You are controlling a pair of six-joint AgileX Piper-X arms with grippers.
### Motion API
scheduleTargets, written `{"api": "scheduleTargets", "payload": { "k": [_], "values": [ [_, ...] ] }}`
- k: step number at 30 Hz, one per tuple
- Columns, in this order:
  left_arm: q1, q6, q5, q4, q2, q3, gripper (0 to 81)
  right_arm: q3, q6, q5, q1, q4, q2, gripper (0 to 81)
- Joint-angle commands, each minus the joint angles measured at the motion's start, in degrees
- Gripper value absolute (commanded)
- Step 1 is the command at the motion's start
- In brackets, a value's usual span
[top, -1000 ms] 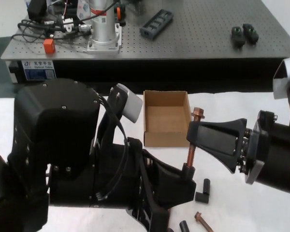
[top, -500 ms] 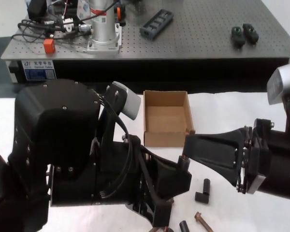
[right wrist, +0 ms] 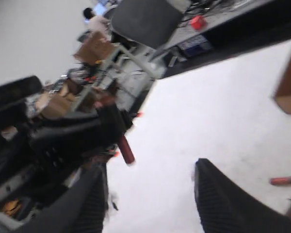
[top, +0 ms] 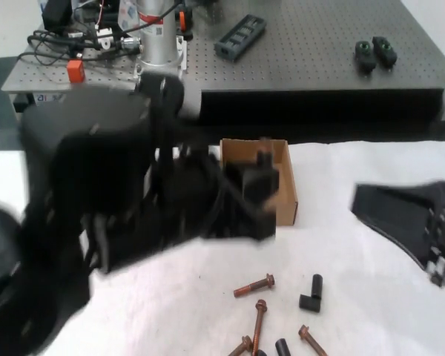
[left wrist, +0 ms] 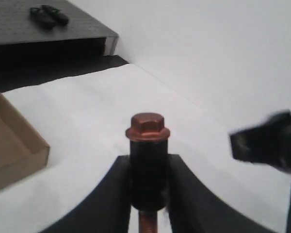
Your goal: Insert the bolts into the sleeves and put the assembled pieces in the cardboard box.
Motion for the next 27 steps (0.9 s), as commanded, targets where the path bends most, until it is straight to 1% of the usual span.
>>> {"api": "scheduleTargets", "payload": {
  "k": [1, 3, 5, 8, 11, 17, 20, 23, 25, 27],
  "values": [
    [3.6, -4.6, -2.3, 1.6, 8.6, -8.0, 0.6, -0.1, -8.8, 7.5, -2.9, 18.2, -4.4, 40.6],
    [5.0, -4.6, -2.3, 4.8, 14.9, -14.3, 0.6, -0.1, -12.3, 11.8, -3.7, 26.0, -6.7, 40.6],
    [6.1, -4.5, -2.3, 8.5, 22.4, -21.0, 0.6, -0.1, -13.9, 15.6, -3.9, 33.1, -8.5, 40.6],
    [7.2, -4.4, -2.3, 16.9, 34.7, -34.4, 0.6, -0.1, -14.5, 18.3, -4.0, 40.7, -10.0, 40.6],
    [7.8, -4.4, -2.1, 25.1, 45.9, -47.8, 0.6, -0.1, -14.7, 18.6, -4.0, 45.2, -10.4, 40.6],
    [8.0, -4.0, -2.1, 38.4, 64.3, -71.7, 0.6, -0.1, -14.5, 18.6, -4.0, 46.1, -10.4, 40.6],
    [8.0, -4.0, -2.1, 43.6, 69.9, -79.0, 0.6, -0.1, -14.5, 18.8, -4.0, 45.9, -10.4, 40.6],
    [8.0, -4.4, -2.1, 46.2, 73.0, -82.2, 0.1, -0.1, -14.4, 19.2, -4.0, 45.8, -10.4, 40.6],
    [8.0, -5.6, -2.1, 46.6, 73.8, -82.4, 3.2, -0.1, -14.3, 19.6, -4.0, 45.8, -10.4, 40.6],
    [8.0, -6.5, -2.1, 46.5, 73.8, -82.4, 10.3, -0.1, -14.2, 19.8, -4.0, 45.8, -9.9, 40.6]
  ]
}}
